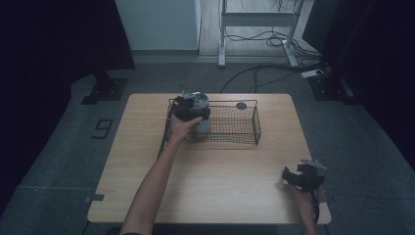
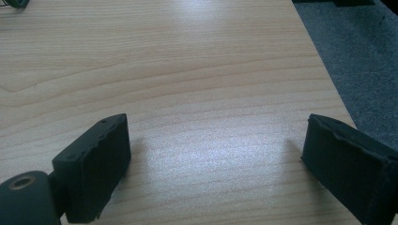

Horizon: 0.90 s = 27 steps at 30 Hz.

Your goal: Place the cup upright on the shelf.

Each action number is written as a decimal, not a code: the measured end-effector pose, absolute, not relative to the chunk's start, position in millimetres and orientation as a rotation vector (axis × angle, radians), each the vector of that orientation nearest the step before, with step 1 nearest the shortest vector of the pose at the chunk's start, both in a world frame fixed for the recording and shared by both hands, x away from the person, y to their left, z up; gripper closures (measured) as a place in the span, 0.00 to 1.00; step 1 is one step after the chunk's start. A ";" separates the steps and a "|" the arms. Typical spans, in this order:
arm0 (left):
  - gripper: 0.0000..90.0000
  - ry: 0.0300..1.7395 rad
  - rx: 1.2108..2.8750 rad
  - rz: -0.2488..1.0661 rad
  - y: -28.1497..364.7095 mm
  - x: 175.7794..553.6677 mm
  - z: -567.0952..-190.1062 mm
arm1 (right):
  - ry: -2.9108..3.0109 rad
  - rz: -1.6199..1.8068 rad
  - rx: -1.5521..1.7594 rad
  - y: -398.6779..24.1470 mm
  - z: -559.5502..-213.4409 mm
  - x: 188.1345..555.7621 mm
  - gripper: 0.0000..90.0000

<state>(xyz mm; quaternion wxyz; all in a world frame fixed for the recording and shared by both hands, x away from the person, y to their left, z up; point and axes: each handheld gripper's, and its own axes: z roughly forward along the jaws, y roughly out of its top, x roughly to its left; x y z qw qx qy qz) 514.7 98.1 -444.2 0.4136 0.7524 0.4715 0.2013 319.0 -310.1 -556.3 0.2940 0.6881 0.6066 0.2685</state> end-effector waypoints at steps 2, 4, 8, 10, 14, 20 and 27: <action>0.05 1.186 1.899 0.506 97.1 514.8 -446.7 | 1.615 0.715 1.832 -310.1 -556.3 319.0 0.09; 0.05 1.185 1.904 0.502 95.9 514.3 -449.0 | 1.615 0.715 1.832 -310.1 -556.3 319.0 0.09; 0.05 1.189 1.910 0.507 93.2 513.1 -454.5 | 1.615 0.714 1.832 -310.2 -556.3 319.1 0.09; 0.05 1.183 1.910 0.513 91.8 511.3 -457.6 | 1.616 0.715 1.831 -310.3 -556.3 319.3 0.09; 0.04 1.167 1.919 0.519 91.4 509.2 -458.7 | 1.615 0.714 1.831 -310.2 -556.3 319.3 0.09; 0.04 1.139 1.897 0.530 94.4 503.2 -463.3 | 1.615 0.714 1.831 -310.3 -556.3 319.2 0.09; 0.04 1.161 1.885 0.529 97.0 501.9 -462.4 | 1.615 0.714 1.831 -310.3 -556.3 319.2 0.09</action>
